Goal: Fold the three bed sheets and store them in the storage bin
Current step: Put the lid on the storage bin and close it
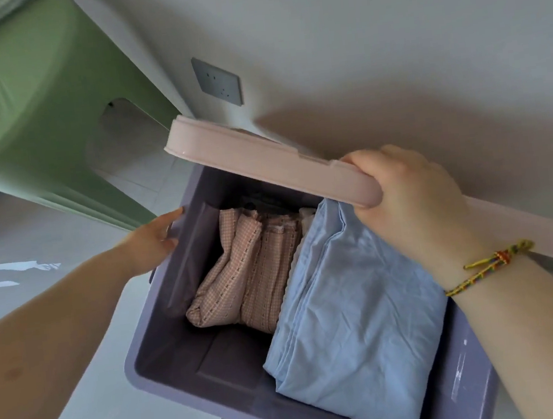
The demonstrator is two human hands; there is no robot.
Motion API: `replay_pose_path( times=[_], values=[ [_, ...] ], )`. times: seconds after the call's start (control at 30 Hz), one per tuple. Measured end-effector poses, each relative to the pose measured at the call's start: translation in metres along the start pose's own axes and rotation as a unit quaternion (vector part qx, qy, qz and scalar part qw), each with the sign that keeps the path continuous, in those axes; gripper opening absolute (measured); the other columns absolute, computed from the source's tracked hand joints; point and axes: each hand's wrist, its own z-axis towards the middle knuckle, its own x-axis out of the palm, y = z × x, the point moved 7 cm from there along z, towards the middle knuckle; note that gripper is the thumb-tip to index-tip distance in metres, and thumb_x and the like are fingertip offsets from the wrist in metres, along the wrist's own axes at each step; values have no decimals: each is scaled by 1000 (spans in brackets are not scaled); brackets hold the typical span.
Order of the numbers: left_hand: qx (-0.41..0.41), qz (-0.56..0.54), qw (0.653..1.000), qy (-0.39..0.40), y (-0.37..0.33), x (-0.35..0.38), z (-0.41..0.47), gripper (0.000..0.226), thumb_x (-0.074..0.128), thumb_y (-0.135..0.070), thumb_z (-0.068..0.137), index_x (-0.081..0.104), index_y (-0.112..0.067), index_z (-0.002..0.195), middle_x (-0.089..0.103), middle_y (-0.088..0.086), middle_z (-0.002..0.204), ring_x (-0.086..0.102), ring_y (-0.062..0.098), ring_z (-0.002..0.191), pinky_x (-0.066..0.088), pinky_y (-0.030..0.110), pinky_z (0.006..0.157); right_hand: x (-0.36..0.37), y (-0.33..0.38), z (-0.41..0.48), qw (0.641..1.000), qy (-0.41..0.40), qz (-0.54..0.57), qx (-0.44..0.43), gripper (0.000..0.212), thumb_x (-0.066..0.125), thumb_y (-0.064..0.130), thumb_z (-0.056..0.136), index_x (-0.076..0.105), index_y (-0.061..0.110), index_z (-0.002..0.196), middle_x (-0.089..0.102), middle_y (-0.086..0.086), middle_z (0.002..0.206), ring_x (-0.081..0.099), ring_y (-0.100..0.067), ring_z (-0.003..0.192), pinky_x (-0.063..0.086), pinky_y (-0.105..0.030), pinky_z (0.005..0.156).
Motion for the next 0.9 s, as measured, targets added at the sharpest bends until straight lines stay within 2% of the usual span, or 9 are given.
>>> replay_pose_path(
  times=[0.1, 0.17, 0.23, 0.33, 0.4, 0.5, 0.67, 0.8, 0.9],
  values=[
    [-62, -294, 953, -47, -6, -14, -23, 39, 36, -32, 99, 49, -13, 130, 46, 7, 139, 50, 30, 118, 36, 37, 95, -5, 13, -16, 1000, -18, -10, -23, 39, 59, 18, 49, 69, 15, 87, 59, -8, 66, 60, -34, 59, 47, -33, 49],
    [-75, -485, 871, -29, -27, -31, -37, 63, 20, -56, 95, 57, -10, 114, 57, 5, 125, 58, 28, 105, 41, 39, 89, -7, 21, -25, 999, -19, -7, -34, 43, 58, 20, 45, 70, 17, 87, 60, -5, 67, 61, -31, 58, 47, -31, 49],
    [-50, -567, 822, 38, -57, -50, -50, 75, 16, -69, 87, 61, -11, 98, 70, 4, 101, 68, 23, 88, 52, 38, 80, -10, 29, -32, 999, -10, 13, -42, 44, 58, 19, 45, 70, 17, 87, 62, -5, 68, 61, -30, 58, 48, -33, 50],
    [-57, -531, 842, 74, -90, -65, -60, 41, 43, -52, 88, 58, -13, 83, 68, -1, 58, 66, 11, 53, 54, 22, 51, -12, 28, -24, 1000, 8, 3, -28, 44, 59, 16, 46, 70, 17, 89, 63, -5, 68, 61, -30, 58, 48, -33, 50],
    [-80, -500, 860, 60, -104, -72, -62, 19, 52, -28, 90, 52, -14, 76, 58, -2, 42, 57, 7, 36, 45, 14, 35, -21, 24, -12, 999, 29, -12, -11, 44, 62, 10, 60, 67, 18, 103, 64, -8, 83, 62, -34, 75, 47, -36, 61],
    [-86, -490, 866, 54, -123, -91, -60, 17, 48, -19, 90, 51, -10, 76, 61, 5, 47, 59, 8, 36, 42, 13, 31, -33, 12, 12, 996, 86, -27, -12, 49, 53, 14, 81, 48, 27, 128, 54, -3, 120, 50, -29, 112, 40, -37, 86],
    [-81, -485, 867, 77, -145, -119, -67, 25, 38, -18, 90, 60, -5, 89, 61, 29, 94, 63, 11, 44, 41, 10, 33, -68, 18, 40, 994, 113, 4, -8, 43, 53, 16, 85, 49, 29, 126, 55, -2, 127, 50, -28, 116, 41, -35, 89],
    [-81, -473, 874, 81, -140, -130, -85, 27, 37, -17, 92, 57, -2, 81, 65, 28, 61, 62, 14, 39, 41, 9, 32, -85, 33, 32, 993, 113, -3, -22, 42, 53, 17, 83, 50, 27, 124, 56, -2, 123, 51, -28, 113, 43, -34, 86],
    [-95, -469, 876, 51, -126, -135, -100, 24, 44, -19, 91, 52, -5, 74, 61, 12, 43, 59, 13, 33, 39, 13, 27, -92, 48, 16, 994, 101, 9, -41, 40, 53, 17, 81, 52, 29, 119, 57, 1, 116, 52, -26, 109, 44, -34, 84]
  ],
)
